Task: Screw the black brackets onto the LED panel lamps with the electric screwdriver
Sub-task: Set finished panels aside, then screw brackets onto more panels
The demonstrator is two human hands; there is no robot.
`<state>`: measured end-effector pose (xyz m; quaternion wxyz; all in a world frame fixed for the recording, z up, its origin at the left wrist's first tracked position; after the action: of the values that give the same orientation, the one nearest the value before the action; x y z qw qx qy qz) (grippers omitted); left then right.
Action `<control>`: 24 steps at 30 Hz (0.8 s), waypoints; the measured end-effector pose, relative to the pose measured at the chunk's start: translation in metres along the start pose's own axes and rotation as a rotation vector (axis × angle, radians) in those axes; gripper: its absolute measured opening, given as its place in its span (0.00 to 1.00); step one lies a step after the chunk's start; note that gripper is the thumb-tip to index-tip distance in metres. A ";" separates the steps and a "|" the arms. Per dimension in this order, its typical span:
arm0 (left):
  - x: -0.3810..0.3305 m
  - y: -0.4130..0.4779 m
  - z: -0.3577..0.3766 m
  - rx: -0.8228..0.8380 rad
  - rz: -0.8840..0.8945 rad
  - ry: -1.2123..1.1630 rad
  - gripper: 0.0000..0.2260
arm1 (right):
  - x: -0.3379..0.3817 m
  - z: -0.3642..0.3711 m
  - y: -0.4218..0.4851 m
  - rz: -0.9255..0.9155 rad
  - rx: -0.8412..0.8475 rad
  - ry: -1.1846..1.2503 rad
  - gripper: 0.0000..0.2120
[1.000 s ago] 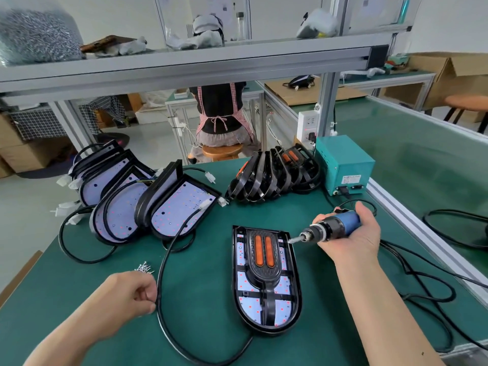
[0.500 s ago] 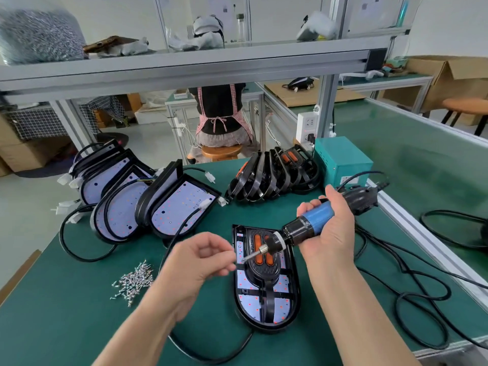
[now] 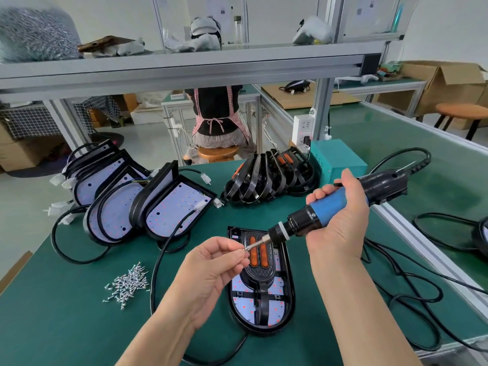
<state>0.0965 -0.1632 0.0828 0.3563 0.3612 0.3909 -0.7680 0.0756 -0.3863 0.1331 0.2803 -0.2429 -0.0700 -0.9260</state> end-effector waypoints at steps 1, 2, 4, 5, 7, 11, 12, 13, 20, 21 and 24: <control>0.000 0.000 0.000 -0.001 0.000 -0.002 0.04 | 0.000 0.000 0.000 -0.004 0.003 0.001 0.09; 0.001 0.000 -0.001 -0.001 -0.001 -0.003 0.04 | 0.001 0.000 -0.001 -0.007 0.006 0.002 0.09; 0.002 0.000 -0.001 -0.001 0.002 -0.002 0.04 | 0.001 0.000 -0.001 -0.010 0.009 -0.002 0.09; 0.001 -0.001 -0.001 -0.002 0.007 0.004 0.05 | 0.001 0.000 -0.002 -0.010 0.007 -0.006 0.09; 0.000 -0.002 0.000 -0.013 0.031 0.027 0.05 | 0.001 -0.001 -0.002 -0.012 0.005 -0.017 0.09; -0.005 -0.004 0.001 -0.095 0.159 0.150 0.08 | 0.002 0.001 -0.002 -0.035 0.014 -0.044 0.09; -0.006 -0.005 0.002 -0.114 0.193 0.182 0.10 | 0.002 0.001 -0.002 -0.052 0.014 -0.057 0.09; -0.007 -0.005 0.003 -0.123 0.218 0.198 0.11 | 0.003 0.001 -0.001 -0.075 0.009 -0.075 0.09; -0.005 -0.001 0.012 -0.137 0.295 0.361 0.12 | 0.008 0.000 0.008 -0.158 0.019 -0.170 0.09; -0.006 -0.001 0.012 -0.152 0.310 0.431 0.13 | 0.008 0.001 0.009 -0.160 0.030 -0.175 0.09; -0.014 0.000 0.003 -0.254 0.363 0.675 0.16 | 0.016 0.003 0.015 -0.206 0.059 -0.200 0.08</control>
<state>0.1025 -0.1624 0.0958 0.3792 0.6094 0.5077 -0.4765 0.0739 -0.4056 0.1433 0.1824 -0.3170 -0.1495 -0.9186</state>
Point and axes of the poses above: each hand's wrist, its own y-axis towards the middle knuckle, its own z-axis out of the palm, x = y × z, the point moved 8 cm from there along y, towards the middle knuckle, and after that the axes turned 12 degrees about -z, right-handed, at the moved point
